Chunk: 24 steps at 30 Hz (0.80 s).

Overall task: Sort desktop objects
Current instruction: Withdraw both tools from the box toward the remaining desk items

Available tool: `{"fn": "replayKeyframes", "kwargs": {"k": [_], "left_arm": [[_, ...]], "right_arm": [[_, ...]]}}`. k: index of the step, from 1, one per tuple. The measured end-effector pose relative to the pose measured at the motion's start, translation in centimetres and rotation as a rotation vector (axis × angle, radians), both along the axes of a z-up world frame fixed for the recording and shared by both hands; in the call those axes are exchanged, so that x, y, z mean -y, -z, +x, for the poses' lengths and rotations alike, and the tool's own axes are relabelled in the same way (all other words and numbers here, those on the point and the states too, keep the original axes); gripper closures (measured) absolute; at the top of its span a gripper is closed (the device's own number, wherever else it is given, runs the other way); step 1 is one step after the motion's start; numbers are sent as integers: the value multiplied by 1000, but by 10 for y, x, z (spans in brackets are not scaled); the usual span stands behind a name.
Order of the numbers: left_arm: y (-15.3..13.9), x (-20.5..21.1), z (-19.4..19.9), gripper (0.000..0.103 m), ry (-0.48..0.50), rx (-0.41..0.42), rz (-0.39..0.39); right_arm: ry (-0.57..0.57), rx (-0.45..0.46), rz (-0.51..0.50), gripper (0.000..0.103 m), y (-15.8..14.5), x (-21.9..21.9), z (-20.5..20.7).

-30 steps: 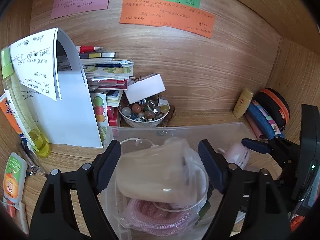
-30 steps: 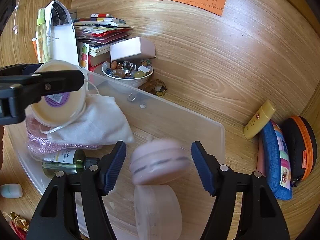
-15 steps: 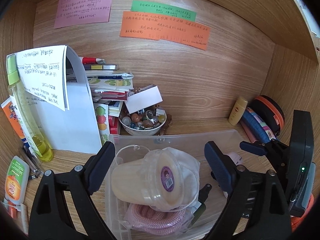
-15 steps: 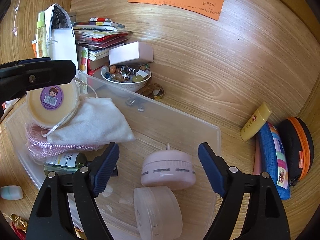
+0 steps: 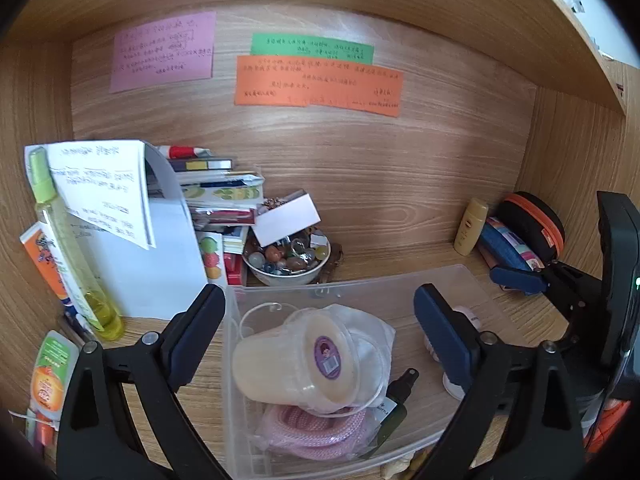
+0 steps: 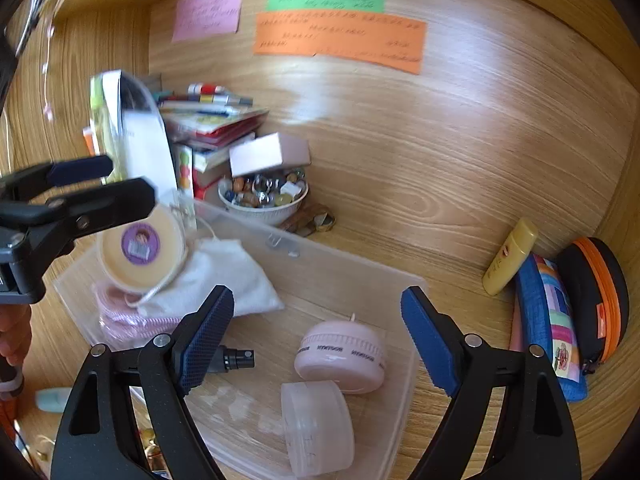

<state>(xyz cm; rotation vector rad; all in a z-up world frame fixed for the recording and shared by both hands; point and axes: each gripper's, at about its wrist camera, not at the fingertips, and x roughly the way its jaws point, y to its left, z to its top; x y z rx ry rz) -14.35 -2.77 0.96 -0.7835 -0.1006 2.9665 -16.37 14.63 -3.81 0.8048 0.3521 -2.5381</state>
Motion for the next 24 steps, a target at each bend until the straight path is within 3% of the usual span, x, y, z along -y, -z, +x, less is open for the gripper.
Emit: {"fn": "replayKeyframes", "kwargs": {"k": [6,10,12,18,24], "left_arm": [[-11,16,21,5,-26,-3,-15],[-8,26,38,5,-24,24,-14],[-5,30,47,5,-26,36,-17],[11,42,75,5,-26,97,-6],[35,47,103,5,-39,152,-55]], "right_arm": [[4,-15,-70,18,-21,-15,14],[35,-91,-21,6,-24,-20,36],[18,-118,-8,6,-23,-23,50],[-37,-97,-33,6,-15,-34,83],[-65,-75,-27,6,1,-42,115]]}}
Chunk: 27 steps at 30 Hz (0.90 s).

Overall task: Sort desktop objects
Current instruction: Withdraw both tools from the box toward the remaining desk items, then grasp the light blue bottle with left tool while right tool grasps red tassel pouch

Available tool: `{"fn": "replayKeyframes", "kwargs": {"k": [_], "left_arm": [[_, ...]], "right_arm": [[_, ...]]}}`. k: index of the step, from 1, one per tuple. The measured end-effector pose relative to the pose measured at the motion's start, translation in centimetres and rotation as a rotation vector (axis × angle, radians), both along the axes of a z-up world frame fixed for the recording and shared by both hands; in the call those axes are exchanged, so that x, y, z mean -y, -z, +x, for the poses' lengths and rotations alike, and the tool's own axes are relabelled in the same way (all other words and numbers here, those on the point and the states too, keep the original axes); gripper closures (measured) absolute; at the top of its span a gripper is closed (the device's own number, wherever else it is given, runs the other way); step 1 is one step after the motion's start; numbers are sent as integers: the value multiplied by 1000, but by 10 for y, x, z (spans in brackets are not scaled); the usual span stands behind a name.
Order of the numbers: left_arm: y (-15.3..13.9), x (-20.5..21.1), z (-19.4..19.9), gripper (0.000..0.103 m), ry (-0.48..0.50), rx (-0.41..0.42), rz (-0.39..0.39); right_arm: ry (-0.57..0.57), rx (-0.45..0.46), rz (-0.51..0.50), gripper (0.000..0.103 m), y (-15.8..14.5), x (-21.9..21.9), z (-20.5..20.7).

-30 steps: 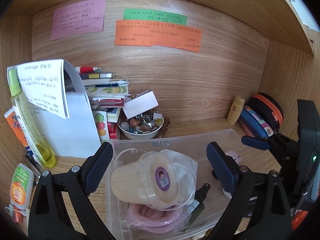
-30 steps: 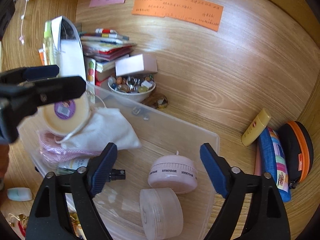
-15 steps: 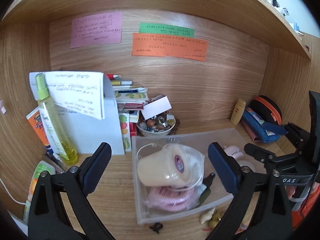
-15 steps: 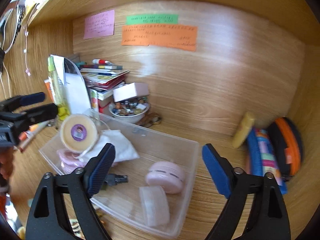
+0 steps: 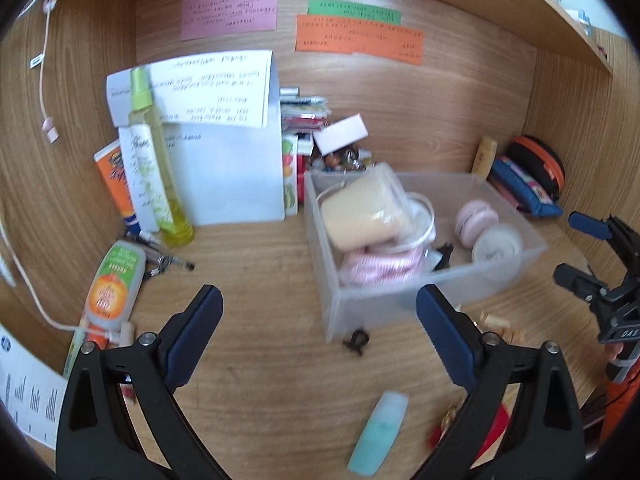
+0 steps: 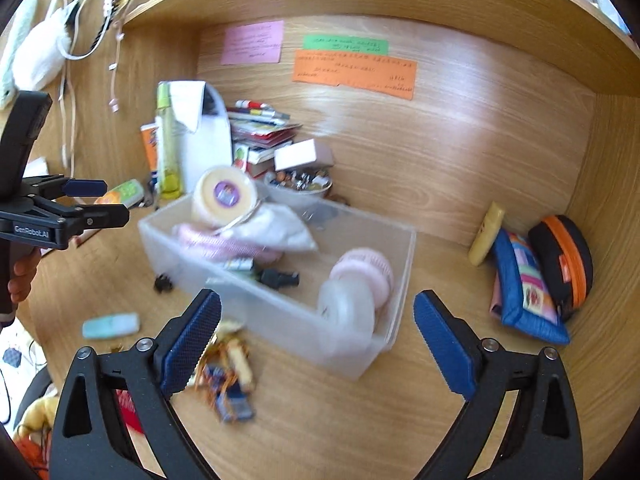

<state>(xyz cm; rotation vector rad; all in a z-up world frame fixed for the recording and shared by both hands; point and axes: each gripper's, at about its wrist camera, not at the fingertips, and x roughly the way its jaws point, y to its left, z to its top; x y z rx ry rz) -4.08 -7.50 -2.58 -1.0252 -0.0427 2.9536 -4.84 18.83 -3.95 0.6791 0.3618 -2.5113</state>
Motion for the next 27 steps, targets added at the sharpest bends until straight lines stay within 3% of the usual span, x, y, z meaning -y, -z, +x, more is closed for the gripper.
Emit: {"fn": "replayKeyframes", "kwargs": {"k": [7,13,20,27], "left_arm": [[26,4,29,5,6,58,-32],[48,11,43,5,20,102,15],[57,3,55,5,45,93,-8],[56,-10,64,21,88,78,-34]], "right_arm": [[-20,55,52,6,29,-7,18],[-44,120,63,7,51,-9,23],[-102,170,37,12,58,-5,31],[-172,201,50,24,60,8,46]]}}
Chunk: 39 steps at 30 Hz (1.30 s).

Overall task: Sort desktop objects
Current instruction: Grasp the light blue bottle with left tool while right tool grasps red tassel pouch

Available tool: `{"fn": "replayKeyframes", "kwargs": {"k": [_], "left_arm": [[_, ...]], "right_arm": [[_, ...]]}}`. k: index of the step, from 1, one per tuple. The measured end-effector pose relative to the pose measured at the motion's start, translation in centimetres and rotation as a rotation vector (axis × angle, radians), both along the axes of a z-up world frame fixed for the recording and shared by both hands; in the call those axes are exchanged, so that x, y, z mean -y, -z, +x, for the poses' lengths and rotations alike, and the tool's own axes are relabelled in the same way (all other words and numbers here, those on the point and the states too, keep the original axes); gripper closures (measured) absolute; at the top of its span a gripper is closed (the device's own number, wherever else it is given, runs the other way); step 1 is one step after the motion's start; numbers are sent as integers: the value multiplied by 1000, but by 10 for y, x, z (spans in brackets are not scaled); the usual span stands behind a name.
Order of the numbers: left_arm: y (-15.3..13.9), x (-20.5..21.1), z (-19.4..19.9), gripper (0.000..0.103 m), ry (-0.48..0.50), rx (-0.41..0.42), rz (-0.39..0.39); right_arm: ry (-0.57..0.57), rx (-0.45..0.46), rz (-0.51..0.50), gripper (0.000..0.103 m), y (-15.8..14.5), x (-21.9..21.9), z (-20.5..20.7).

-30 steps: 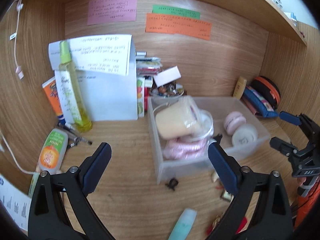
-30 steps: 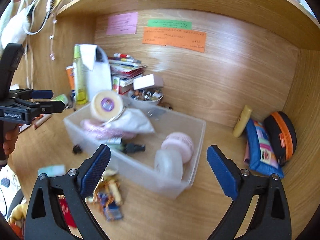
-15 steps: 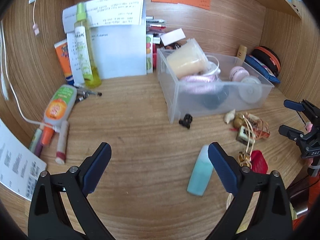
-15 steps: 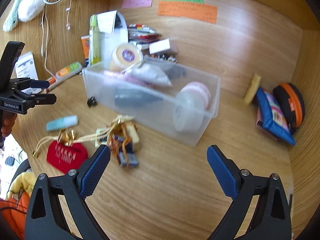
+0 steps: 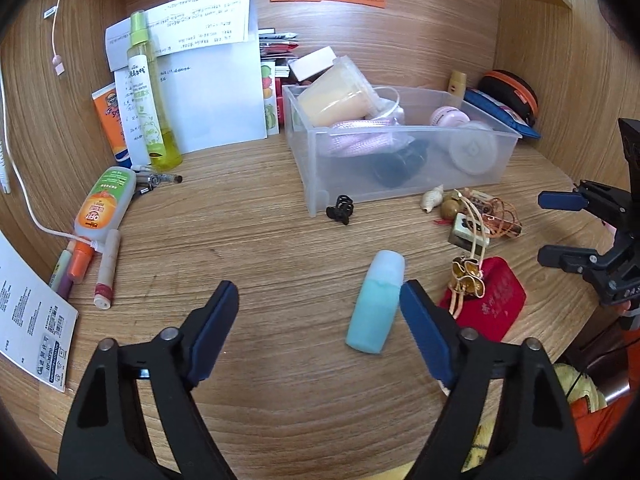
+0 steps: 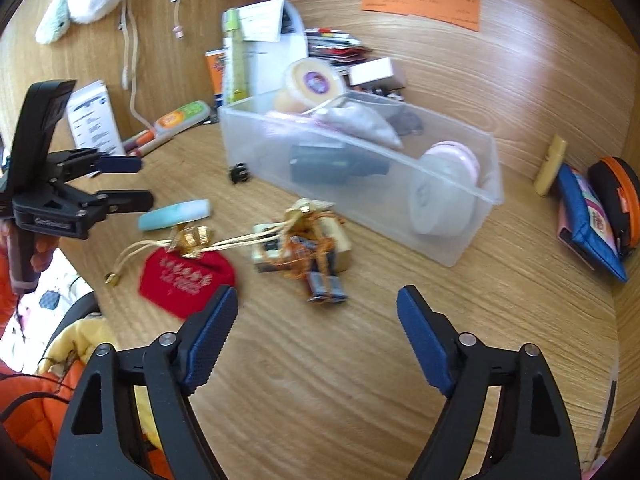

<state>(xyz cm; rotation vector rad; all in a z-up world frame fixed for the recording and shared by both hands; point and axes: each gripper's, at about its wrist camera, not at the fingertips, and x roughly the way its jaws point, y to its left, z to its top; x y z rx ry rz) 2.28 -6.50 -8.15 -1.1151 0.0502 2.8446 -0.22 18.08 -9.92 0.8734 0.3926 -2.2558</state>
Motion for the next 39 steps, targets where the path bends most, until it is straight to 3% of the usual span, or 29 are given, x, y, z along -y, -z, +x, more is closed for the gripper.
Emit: {"fn": "replayKeyframes", "kwargs": {"k": [8,18,22,25,33,36,39], "left_arm": [[-1,2,6,28,3,-3,9],[6,5,8,37,25,13,38],[7,3,4,37,45,14,45],[8,1,0,37,58,20,50],[15,-9,-10,39,83,51,47],[18,-14,-14,54,94,67,46],[20,-18,-17,59,98,66,34]], "right_arm": [[-115,44,-1,24,4,35,23],[-185,99,73,27,22,89,18],[-187,130,52,53,21,90,13],[-179,132,42,60,19,88,11],[-134,125,-4,64,16,68,12],[-106,120,-29,64,10,54,13],[-77,98,-52,64,2,40,12]]}}
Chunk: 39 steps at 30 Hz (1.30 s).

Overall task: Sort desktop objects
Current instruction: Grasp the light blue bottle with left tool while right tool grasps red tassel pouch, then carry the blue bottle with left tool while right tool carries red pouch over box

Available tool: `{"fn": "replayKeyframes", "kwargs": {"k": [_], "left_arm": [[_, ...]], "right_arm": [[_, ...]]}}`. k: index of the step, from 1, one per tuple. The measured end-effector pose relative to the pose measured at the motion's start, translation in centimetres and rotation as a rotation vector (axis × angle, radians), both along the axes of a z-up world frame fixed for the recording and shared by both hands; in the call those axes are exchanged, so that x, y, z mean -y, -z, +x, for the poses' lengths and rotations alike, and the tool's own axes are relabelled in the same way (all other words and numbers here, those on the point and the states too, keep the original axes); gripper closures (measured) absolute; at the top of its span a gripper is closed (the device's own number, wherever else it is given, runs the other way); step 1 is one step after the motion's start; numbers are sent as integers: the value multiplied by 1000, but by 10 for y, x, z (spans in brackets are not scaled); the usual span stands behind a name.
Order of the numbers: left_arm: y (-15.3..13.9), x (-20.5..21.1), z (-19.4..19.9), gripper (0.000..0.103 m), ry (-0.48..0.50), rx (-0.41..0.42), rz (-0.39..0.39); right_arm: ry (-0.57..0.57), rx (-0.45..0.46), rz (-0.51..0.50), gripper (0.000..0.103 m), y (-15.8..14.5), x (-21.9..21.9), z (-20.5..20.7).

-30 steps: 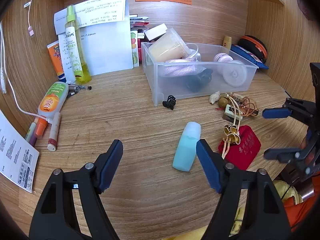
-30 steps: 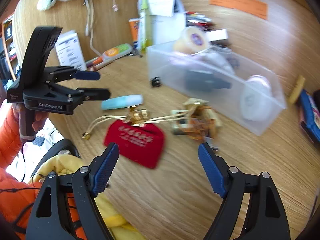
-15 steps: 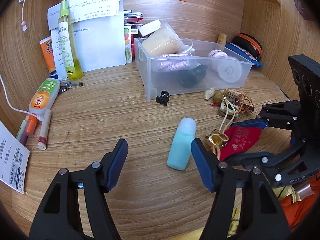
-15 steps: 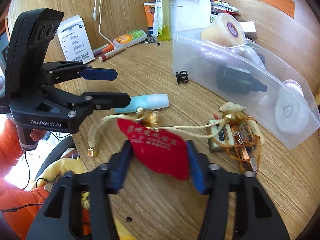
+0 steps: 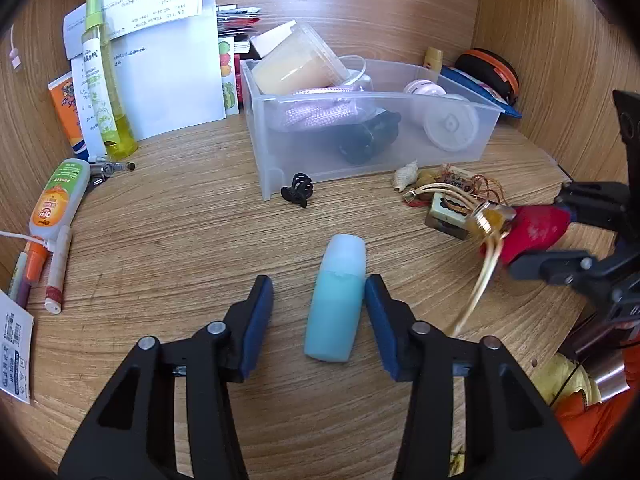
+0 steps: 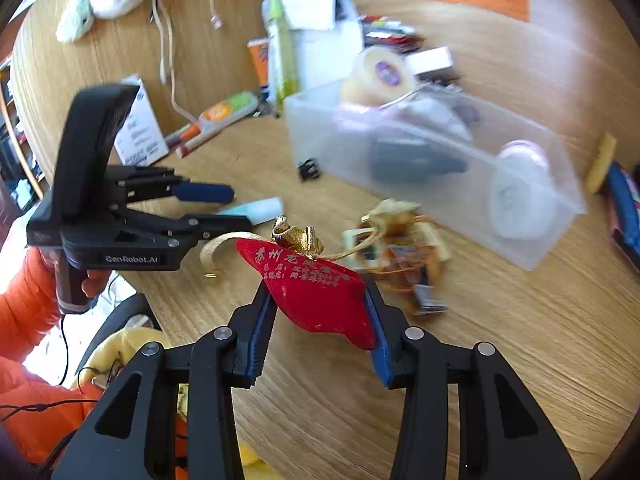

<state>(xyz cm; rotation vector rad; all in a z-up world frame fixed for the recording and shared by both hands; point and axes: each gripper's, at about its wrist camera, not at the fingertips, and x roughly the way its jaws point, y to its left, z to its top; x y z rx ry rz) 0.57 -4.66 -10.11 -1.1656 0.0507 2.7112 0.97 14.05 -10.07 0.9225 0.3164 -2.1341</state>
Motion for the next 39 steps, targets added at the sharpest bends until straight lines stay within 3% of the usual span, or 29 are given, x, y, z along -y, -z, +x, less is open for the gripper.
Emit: {"fn": "replayKeyframes", "kwargs": {"k": [6,15,30,39], "left_arm": [[1,-10,-4,79,15,-7,-23],[-1,-16,-7,79,-3,-35,-21],[-50,-21,-11,79,-13,-179,49],[-72,-34,-24,79,11,-230,50]], "right_arm": [[42,-37,-52,64,-19,-23,-3],[105,-86,-107,64,-44,-43,-17],[160,-163,-172,64,-83,-66,-38],[175,-149,-188,64,-86,-60,-62]]}}
